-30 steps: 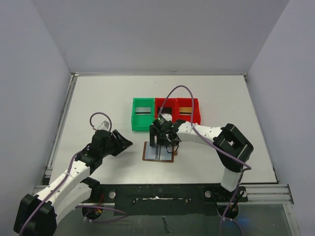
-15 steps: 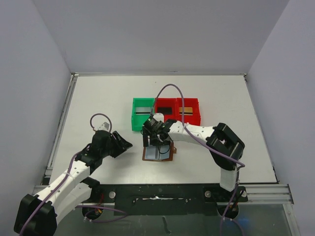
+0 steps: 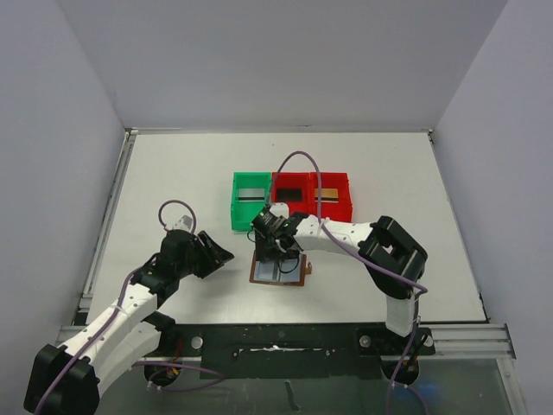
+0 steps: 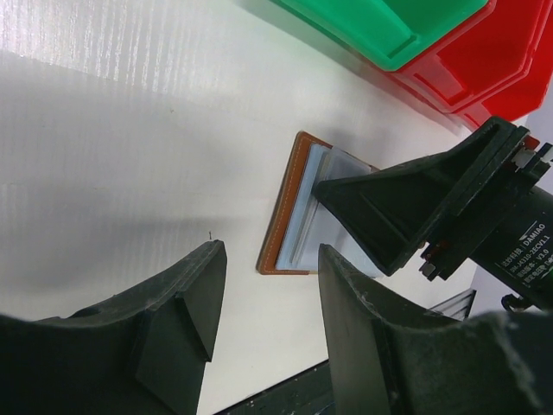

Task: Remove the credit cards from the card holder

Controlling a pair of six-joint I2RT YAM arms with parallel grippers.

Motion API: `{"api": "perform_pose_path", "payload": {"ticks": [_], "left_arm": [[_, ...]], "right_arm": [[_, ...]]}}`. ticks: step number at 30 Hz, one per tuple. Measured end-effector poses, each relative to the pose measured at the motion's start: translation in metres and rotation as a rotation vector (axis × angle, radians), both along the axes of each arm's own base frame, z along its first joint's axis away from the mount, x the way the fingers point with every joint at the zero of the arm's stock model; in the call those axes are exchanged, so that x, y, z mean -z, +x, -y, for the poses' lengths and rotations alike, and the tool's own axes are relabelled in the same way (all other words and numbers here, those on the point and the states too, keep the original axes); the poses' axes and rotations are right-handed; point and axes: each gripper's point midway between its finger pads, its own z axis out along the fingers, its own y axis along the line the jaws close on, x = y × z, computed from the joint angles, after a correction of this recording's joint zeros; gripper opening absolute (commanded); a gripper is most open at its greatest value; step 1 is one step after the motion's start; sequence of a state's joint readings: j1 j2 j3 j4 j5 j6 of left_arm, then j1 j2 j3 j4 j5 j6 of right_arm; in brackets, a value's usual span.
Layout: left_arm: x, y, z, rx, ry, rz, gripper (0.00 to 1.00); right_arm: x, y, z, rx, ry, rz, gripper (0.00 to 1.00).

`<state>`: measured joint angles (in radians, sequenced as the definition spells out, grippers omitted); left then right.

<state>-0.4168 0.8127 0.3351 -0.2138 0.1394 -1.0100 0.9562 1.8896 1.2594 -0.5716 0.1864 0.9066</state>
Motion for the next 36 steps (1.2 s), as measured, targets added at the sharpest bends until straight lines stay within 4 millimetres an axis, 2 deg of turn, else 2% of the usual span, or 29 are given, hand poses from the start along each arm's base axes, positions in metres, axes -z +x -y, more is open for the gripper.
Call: {"api": "perform_pose_path", "payload": {"ticks": [5, 12, 13, 16, 18, 21, 25, 30, 34, 36], "left_arm": [[0.0, -0.003, 0.004, 0.022, -0.014, -0.01, 0.46], [-0.011, -0.003, 0.017, 0.078, -0.073, 0.017, 0.46], [-0.014, -0.003, 0.019, 0.089, -0.085, 0.024, 0.46], [-0.021, -0.002, 0.026, 0.12, -0.117, 0.046, 0.46], [-0.022, -0.002, 0.027, 0.125, -0.123, 0.05, 0.46], [-0.021, -0.002, 0.026, 0.119, -0.119, 0.047, 0.46], [-0.017, -0.001, 0.022, 0.096, -0.101, 0.036, 0.46], [-0.016, -0.003, 0.016, 0.069, -0.083, 0.029, 0.46], [-0.016, -0.003, 0.013, 0.054, -0.075, 0.032, 0.46], [-0.015, -0.003, 0.012, 0.052, -0.072, 0.029, 0.46]], "right_arm": [[-0.002, 0.001, 0.002, 0.006, 0.089, 0.009, 0.54], [-0.005, -0.001, 0.008, 0.029, 0.291, -0.017, 0.53], [-0.005, -0.001, 0.008, 0.031, 0.311, -0.02, 0.55], [-0.007, 0.0, 0.006, 0.033, 0.348, -0.027, 0.71], [-0.011, 0.001, 0.003, 0.028, 0.359, -0.026, 0.76], [-0.015, 0.005, -0.004, 0.019, 0.297, -0.009, 0.77], [-0.008, 0.007, -0.014, 0.006, 0.184, 0.003, 0.72], [-0.003, 0.004, -0.01, 0.008, 0.102, 0.023, 0.65], [-0.002, 0.002, -0.006, 0.009, 0.074, 0.031, 0.64], [-0.001, 0.0, -0.005, 0.006, 0.059, 0.031, 0.58]]}}
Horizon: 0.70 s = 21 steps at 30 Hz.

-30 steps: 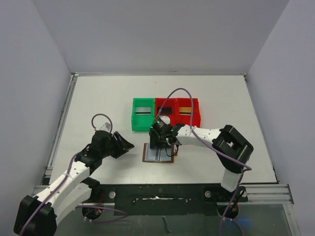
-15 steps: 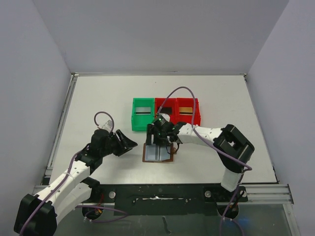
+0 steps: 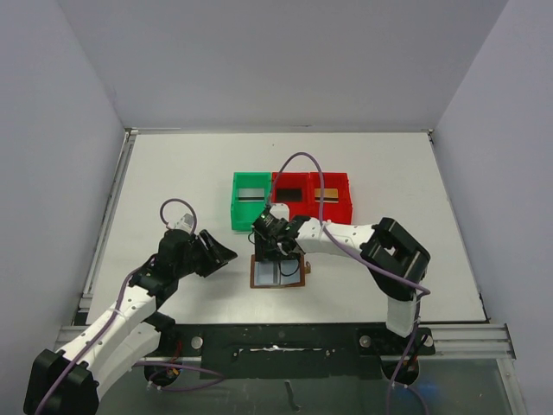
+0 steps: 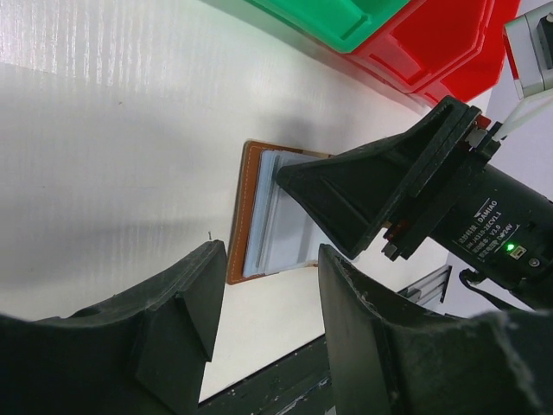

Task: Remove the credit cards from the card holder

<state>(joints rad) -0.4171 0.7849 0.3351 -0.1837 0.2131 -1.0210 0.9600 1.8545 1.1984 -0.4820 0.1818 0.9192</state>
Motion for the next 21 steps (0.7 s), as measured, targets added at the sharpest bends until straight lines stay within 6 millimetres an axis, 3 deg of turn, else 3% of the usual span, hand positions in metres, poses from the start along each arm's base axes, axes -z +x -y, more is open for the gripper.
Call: {"api": "perform_pose_path", "payload": {"ticks": [10, 17, 21], "left_arm": [[0.0, 0.0, 0.0, 0.001, 0.001, -0.001, 0.46], [-0.005, -0.002, 0.006, 0.042, -0.023, 0.015, 0.46], [-0.011, -0.003, 0.016, 0.084, -0.05, 0.036, 0.46]], "right_arm": [[0.001, 0.0, 0.002, -0.003, -0.027, 0.01, 0.46], [0.0, 0.003, 0.007, 0.009, 0.146, -0.013, 0.46], [-0.002, 0.003, 0.008, 0.025, 0.254, -0.039, 0.61]]}}
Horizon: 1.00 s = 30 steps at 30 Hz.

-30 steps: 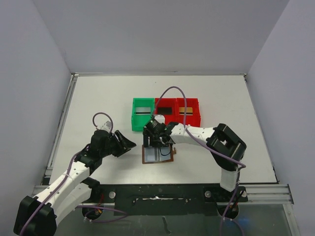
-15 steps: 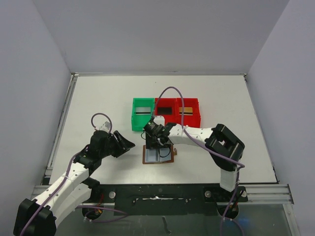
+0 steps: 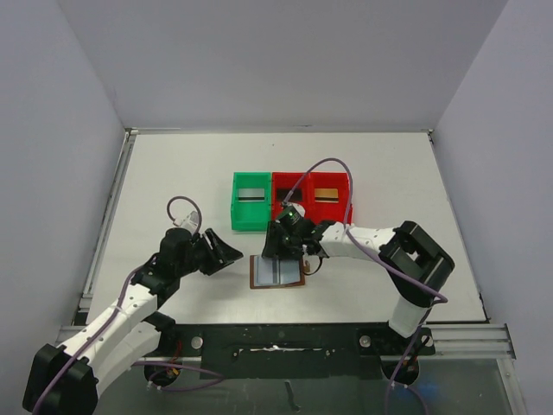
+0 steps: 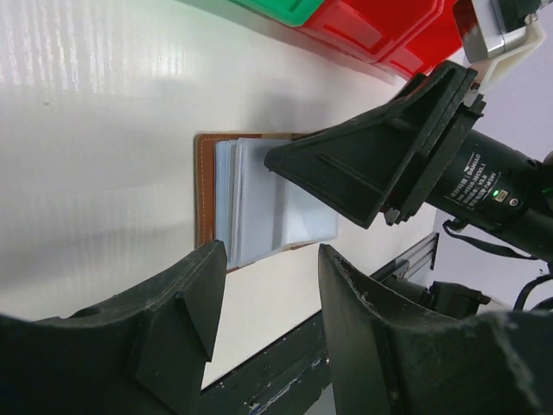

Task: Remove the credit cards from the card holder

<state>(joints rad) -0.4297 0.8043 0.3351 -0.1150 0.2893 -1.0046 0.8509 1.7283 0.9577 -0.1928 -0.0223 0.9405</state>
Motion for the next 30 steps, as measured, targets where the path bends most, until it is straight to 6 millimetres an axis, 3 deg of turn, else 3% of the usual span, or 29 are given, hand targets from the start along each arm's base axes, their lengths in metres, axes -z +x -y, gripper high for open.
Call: {"api": "perform_pose_path", "payload": {"ticks": [3, 9, 17, 23, 30], "left_arm": [[0.002, -0.002, 0.004, 0.019, 0.004, -0.003, 0.45], [0.009, -0.001, -0.006, -0.038, 0.042, -0.026, 0.46], [0.006, -0.001, -0.024, -0.14, 0.073, -0.015, 0.46], [0.005, -0.001, -0.027, -0.163, 0.071, -0.017, 0.46], [0.009, -0.003, -0.028, -0.161, 0.081, -0.035, 0.46]], "right_arm": [[-0.004, 0.0, -0.005, -0.008, 0.019, 0.004, 0.7], [-0.003, -0.003, -0.011, -0.033, -0.12, 0.035, 0.71], [0.003, -0.003, -0.009, -0.028, -0.272, 0.069, 0.65], [0.004, -0.004, -0.007, -0.027, -0.33, 0.073, 0.65], [0.005, -0.004, -0.007, -0.025, -0.347, 0.081, 0.53]]}}
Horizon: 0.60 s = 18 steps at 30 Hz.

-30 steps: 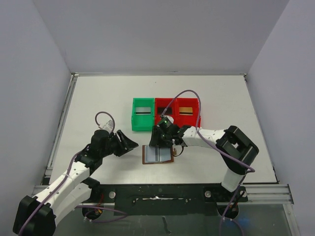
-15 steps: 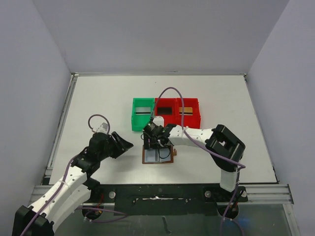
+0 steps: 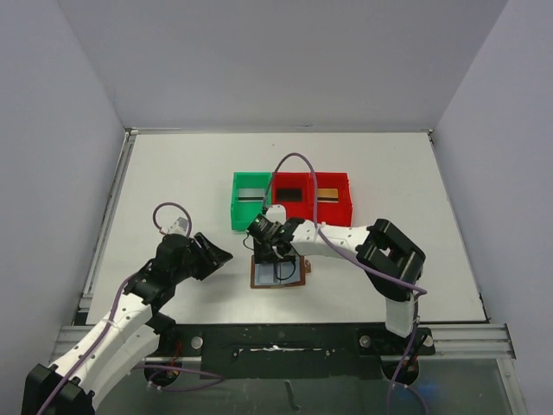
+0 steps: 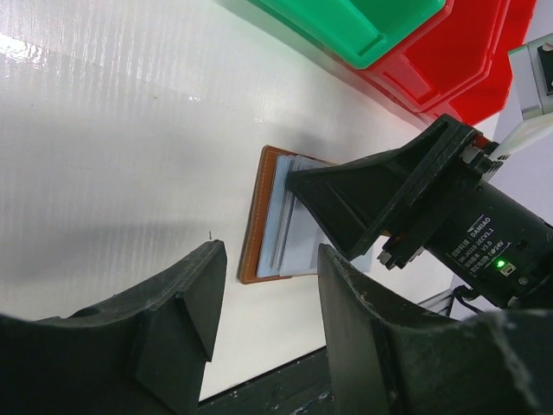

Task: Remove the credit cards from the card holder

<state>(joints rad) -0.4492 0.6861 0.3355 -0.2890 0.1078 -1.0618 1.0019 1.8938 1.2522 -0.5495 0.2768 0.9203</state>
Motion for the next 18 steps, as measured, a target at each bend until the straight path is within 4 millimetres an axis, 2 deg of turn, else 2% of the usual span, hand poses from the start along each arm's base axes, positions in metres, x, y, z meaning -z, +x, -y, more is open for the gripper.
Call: {"api": "perform_pose_path", "payload": {"ticks": [3, 6, 12, 18], "left_arm": [[-0.001, 0.0, 0.001, 0.006, -0.002, 0.002, 0.46], [-0.004, 0.0, 0.006, 0.035, -0.017, 0.014, 0.46], [-0.015, 0.003, 0.026, 0.137, -0.075, 0.066, 0.46], [-0.017, -0.003, 0.051, 0.257, -0.1, 0.093, 0.46]], "right_arm": [[0.0, 0.001, 0.002, 0.003, 0.044, -0.004, 0.52], [-0.004, 0.001, 0.005, 0.013, 0.164, -0.027, 0.5], [-0.007, 0.002, 0.008, 0.037, 0.306, -0.059, 0.5], [-0.008, 0.001, 0.006, 0.041, 0.355, -0.071, 0.5]]}}
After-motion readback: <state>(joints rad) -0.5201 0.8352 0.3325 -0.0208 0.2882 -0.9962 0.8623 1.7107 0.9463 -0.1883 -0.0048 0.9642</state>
